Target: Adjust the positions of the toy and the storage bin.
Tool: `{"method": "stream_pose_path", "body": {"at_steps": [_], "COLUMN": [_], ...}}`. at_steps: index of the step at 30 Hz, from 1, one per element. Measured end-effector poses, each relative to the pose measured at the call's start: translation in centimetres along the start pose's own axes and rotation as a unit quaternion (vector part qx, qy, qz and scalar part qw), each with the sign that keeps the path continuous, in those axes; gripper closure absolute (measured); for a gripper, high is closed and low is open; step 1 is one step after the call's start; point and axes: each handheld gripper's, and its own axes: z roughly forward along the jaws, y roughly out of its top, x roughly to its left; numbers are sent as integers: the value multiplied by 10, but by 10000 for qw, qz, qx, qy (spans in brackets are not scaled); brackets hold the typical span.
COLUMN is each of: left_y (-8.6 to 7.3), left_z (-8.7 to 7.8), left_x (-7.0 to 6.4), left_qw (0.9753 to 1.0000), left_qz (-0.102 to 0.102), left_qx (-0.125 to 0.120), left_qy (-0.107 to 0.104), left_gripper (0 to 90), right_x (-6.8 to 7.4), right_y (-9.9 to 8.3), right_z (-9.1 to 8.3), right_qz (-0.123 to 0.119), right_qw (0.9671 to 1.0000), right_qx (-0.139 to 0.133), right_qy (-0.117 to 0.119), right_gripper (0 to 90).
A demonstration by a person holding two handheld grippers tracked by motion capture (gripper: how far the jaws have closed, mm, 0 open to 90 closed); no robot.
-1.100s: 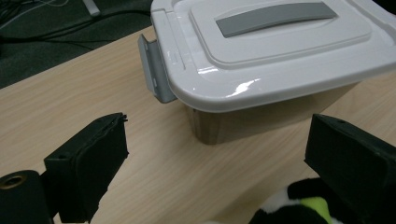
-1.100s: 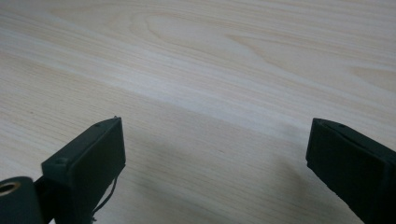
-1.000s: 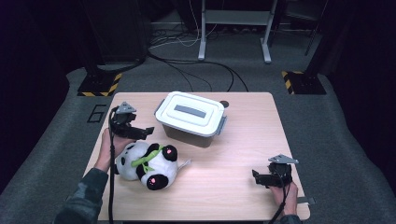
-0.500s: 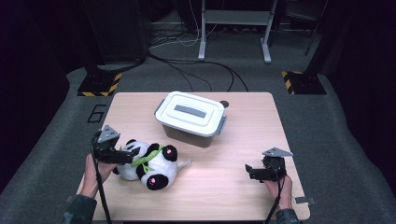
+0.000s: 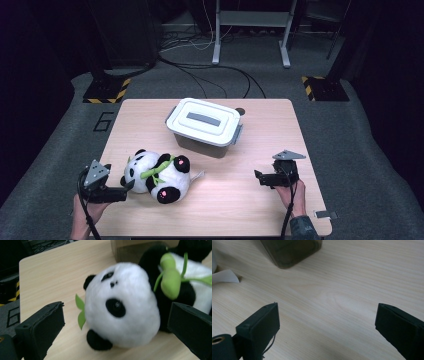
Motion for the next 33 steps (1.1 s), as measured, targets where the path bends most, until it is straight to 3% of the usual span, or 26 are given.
{"method": "stream_pose_path", "body": {"at_steps": [2, 3, 8, 11, 16, 23, 27, 33], "left_y": [-7, -18, -43, -57, -76, -86, -85, -84], "left_z": [0, 1, 5, 9, 24, 34, 36, 40], "left_x": [0, 0, 3, 5, 8, 8, 7, 9], "left_qw": [10000, 9999, 9992, 9989, 9974, 9960, 9960, 9949], "left_qz": [-45, -92, -270, -399, -522, -512, -386, -423], "left_qx": [27, 35, 276, 233, 486, 713, 793, 901], "left_qy": [-14, 70, -42, -37, -65, -141, -140, -185], "left_gripper": [0, 0, 0, 0, 0, 0, 0, 0], "right_x": [1, 3, 7, 8, 10, 14, 17, 22], "right_y": [2, 7, 15, 21, 33, 45, 53, 66], "right_z": [1, 2, 5, 7, 7, 10, 12, 15], "right_qz": [-21, -11, -81, -64, -105, -172, -201, -287], "right_qw": [10000, 10000, 9999, 9999, 9997, 9994, 9992, 9986], "right_qx": [-4, -10, -36, -59, -127, -182, -220, -280], "right_qy": [-2, 50, 109, 132, 185, 235, 273, 344], "right_gripper": [51, 51, 53, 57, 59, 64, 67, 73]}}
